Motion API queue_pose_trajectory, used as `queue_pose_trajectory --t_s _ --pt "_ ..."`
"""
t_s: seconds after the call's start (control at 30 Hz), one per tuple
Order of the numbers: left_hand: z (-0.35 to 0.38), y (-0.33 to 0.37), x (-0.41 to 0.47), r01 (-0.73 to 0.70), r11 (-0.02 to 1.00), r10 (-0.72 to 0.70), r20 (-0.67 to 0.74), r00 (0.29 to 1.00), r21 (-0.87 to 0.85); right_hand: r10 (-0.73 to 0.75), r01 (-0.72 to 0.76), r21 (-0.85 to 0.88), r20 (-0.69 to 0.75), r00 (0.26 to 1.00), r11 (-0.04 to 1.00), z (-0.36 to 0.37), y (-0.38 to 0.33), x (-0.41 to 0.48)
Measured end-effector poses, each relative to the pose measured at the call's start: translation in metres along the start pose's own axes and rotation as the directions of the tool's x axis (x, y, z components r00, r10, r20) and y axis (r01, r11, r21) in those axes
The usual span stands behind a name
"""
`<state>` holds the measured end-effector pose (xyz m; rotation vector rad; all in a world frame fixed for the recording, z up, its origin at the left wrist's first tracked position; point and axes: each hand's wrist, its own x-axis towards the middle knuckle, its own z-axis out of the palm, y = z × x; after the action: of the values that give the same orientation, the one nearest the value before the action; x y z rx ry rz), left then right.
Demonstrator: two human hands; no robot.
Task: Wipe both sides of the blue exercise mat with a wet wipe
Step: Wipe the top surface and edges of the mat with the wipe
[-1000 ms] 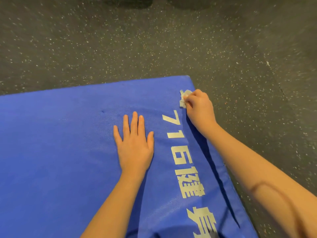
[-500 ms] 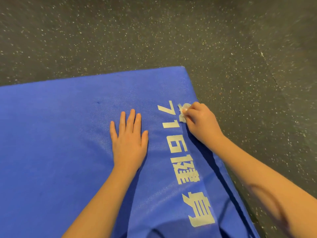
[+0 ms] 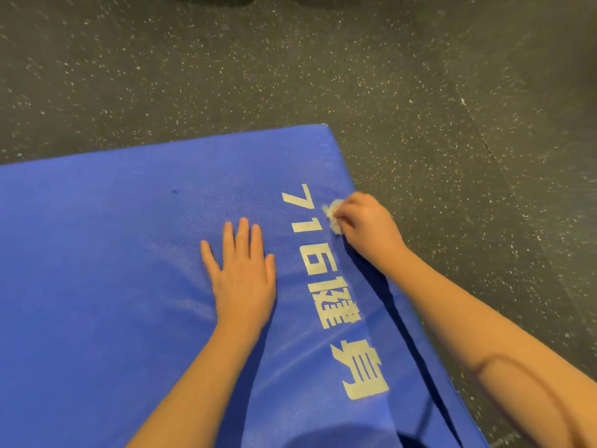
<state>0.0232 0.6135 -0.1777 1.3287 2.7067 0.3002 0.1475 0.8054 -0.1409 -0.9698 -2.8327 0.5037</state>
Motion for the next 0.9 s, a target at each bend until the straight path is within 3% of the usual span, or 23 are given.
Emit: queue_pose_trajectory --t_s 0.07,0.13,0.23,0.3,0.37,0.43,0.47,0.63,0.7,0.8,0.83,0.9 --pt "0.003 0.008 -0.021 -0.069 0.998 0.069 0.024 0.997 0.001 0.246 -0.243 0.036 -0.115 0.963 0.969 0.002 0.004 0.013" --pt "0.004 0.007 -0.03 -0.082 0.997 0.082 0.028 0.996 -0.001 0.354 -0.344 0.09 -0.139 0.925 0.935 0.004 -0.009 0.01" --pt "0.003 0.006 -0.027 -0.064 0.998 0.064 0.02 0.998 -0.019 0.132 -0.131 0.085 -0.009 0.991 0.988 0.005 -0.025 -0.022" --pt "0.003 0.006 -0.026 -0.059 0.998 0.06 0.02 0.998 -0.029 0.039 -0.044 0.062 0.08 0.996 0.997 -0.001 -0.015 -0.033" --pt "0.005 0.007 -0.026 -0.056 0.998 0.057 0.028 0.998 -0.035 0.171 -0.172 0.06 0.013 0.985 0.983 -0.007 0.002 -0.026" --pt "0.006 0.006 -0.026 -0.053 0.998 0.054 0.025 0.998 -0.035 0.376 -0.37 0.1 -0.039 0.926 0.923 -0.009 0.01 -0.016" --pt "0.006 0.006 -0.026 -0.053 0.998 0.054 0.027 0.998 -0.033 0.409 -0.404 0.096 -0.032 0.912 0.91 -0.009 0.005 -0.017" --pt "0.004 0.007 -0.027 -0.059 0.998 0.06 0.031 0.998 -0.033 0.084 -0.092 0.049 0.144 0.986 0.995 -0.003 -0.013 -0.06" --pt "0.004 0.008 -0.027 -0.057 0.998 0.059 0.04 0.997 -0.028 0.112 -0.117 0.035 0.12 0.986 0.992 -0.006 0.0 -0.058" --pt "0.003 0.008 -0.027 -0.059 0.998 0.06 0.058 0.997 -0.015 0.363 -0.36 0.093 -0.014 0.932 0.928 -0.004 -0.002 -0.053" --pt "0.002 0.009 -0.027 -0.053 0.999 0.053 0.061 0.997 -0.011 0.363 -0.36 0.086 -0.02 0.932 0.929 -0.001 -0.01 -0.056" --pt "-0.001 0.012 -0.034 -0.029 0.999 0.03 0.061 0.998 -0.017 0.208 -0.212 0.063 0.069 0.976 0.975 0.003 -0.028 -0.074"
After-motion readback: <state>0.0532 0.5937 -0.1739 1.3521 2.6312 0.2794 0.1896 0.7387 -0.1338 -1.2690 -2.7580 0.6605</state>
